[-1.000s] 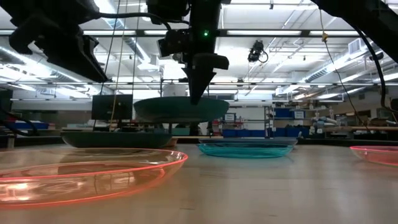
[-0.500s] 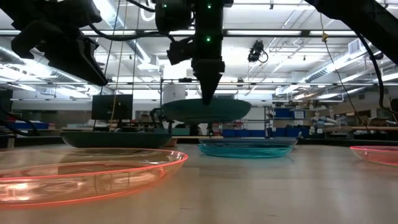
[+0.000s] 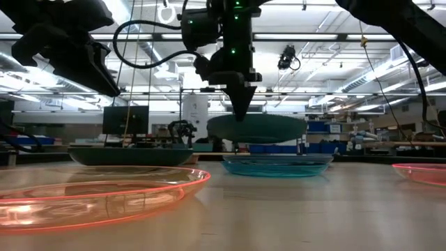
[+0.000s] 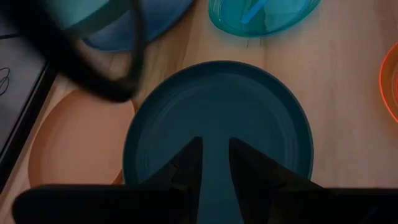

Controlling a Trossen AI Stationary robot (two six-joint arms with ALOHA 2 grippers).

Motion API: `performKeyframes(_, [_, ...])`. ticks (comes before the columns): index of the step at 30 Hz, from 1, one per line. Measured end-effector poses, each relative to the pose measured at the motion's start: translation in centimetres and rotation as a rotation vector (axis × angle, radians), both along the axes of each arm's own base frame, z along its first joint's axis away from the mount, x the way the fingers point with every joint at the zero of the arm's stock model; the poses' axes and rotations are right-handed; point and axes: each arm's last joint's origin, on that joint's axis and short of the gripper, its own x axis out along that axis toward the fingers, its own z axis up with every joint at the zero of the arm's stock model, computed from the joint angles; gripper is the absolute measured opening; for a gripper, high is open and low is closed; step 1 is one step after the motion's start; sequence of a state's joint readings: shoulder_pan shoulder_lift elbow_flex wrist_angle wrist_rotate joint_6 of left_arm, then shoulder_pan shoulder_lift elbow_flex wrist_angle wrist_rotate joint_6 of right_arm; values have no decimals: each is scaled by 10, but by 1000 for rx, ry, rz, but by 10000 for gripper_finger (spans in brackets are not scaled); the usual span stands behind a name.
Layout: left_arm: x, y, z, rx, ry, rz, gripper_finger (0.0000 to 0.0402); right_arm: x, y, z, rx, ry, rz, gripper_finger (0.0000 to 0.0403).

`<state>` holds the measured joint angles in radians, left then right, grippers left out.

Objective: Stack plastic plates
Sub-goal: Stack the green plate on top of the blue plate

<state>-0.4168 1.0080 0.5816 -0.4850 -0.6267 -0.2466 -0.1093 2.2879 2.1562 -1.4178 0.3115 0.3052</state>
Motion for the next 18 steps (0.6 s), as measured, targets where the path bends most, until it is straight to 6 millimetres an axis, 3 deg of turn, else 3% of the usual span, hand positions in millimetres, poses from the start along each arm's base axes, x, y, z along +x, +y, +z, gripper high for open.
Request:
performKeyframes(9, [0,0,0,19,9,-18,86,-9,-26,-33,37,44,-135,20])
performKeyframes(18, [0,0,0,23,11,-21,86,-11,-20,-53,107,52,-140,20])
